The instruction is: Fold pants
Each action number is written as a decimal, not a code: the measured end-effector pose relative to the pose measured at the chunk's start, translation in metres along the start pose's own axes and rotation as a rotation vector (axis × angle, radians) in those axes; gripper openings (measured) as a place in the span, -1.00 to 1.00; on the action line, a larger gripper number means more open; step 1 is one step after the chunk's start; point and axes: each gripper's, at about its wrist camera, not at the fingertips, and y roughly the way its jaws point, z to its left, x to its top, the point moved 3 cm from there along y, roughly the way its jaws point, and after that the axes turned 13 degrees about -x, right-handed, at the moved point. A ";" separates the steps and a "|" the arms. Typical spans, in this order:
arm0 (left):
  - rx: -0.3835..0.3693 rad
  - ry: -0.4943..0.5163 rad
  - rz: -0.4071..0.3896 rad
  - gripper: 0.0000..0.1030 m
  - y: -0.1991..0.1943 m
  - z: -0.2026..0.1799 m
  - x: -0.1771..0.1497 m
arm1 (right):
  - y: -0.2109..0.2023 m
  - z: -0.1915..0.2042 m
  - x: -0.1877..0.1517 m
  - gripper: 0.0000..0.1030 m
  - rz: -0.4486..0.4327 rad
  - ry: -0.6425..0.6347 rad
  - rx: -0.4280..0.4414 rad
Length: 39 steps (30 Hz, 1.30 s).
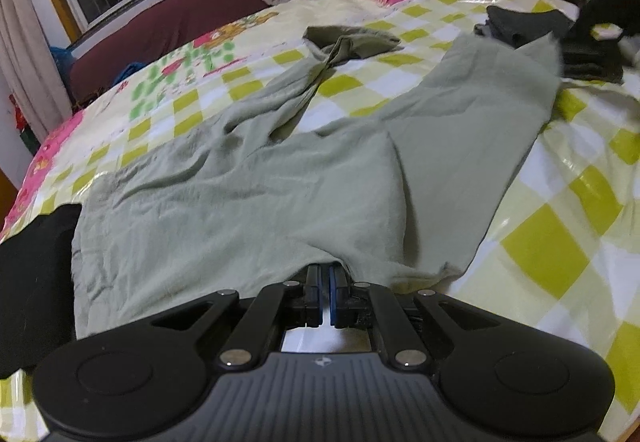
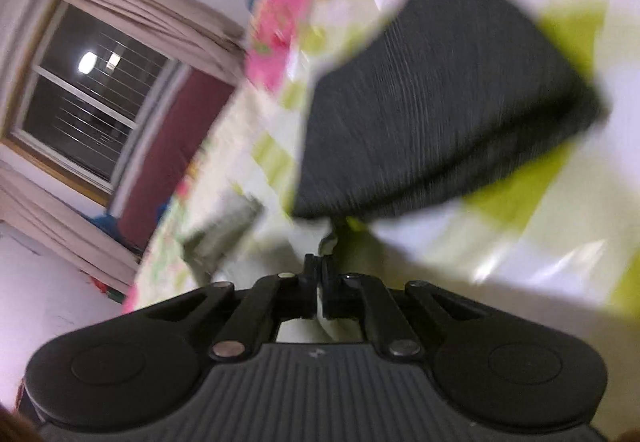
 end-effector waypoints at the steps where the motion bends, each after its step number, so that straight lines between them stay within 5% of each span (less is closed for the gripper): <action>1: -0.007 0.005 -0.006 -0.58 0.000 -0.003 0.002 | -0.015 -0.001 0.012 -0.95 -0.041 -0.017 0.006; 5: -0.052 0.028 -0.016 -0.46 0.007 -0.019 0.008 | -0.062 -0.013 0.054 -0.94 -0.170 -0.102 -0.075; 9: -0.108 0.055 0.006 -0.41 0.016 -0.035 0.005 | -0.060 -0.024 0.059 -0.82 -0.177 -0.315 -0.415; 11: -0.111 0.063 0.007 -0.41 0.013 -0.036 0.002 | -0.061 -0.027 0.052 -0.82 -0.179 -0.355 -0.473; 14: -0.072 0.044 0.002 -0.40 0.002 -0.021 -0.005 | -0.081 -0.017 0.032 -0.81 -0.235 -0.387 -0.434; 17: -0.003 0.008 -0.006 -0.37 -0.018 0.009 -0.020 | -0.077 0.025 -0.010 -0.70 -0.171 -0.547 -0.297; 19: 0.047 -0.022 -0.004 -0.28 -0.030 0.028 -0.034 | -0.068 0.059 -0.051 -0.55 -0.086 -0.687 -0.167; 25: 0.187 -0.144 -0.037 -0.25 -0.058 0.092 -0.072 | -0.040 0.164 -0.187 -0.56 0.209 -0.941 0.200; 28: 0.237 -0.197 -0.085 -0.24 -0.060 0.119 -0.079 | -0.021 0.200 -0.247 -0.52 0.302 -1.038 0.284; 31: 0.219 -0.229 0.004 -0.15 -0.045 0.138 -0.094 | 0.008 0.204 -0.298 -0.50 0.502 -1.140 0.238; 34: 0.213 -0.178 0.030 -0.15 -0.051 0.140 -0.105 | 0.004 0.206 -0.306 -0.51 0.535 -1.209 0.229; 39: 0.174 -0.221 -0.065 -0.09 -0.068 0.164 -0.074 | 0.010 0.236 -0.239 -0.35 0.440 -1.198 0.226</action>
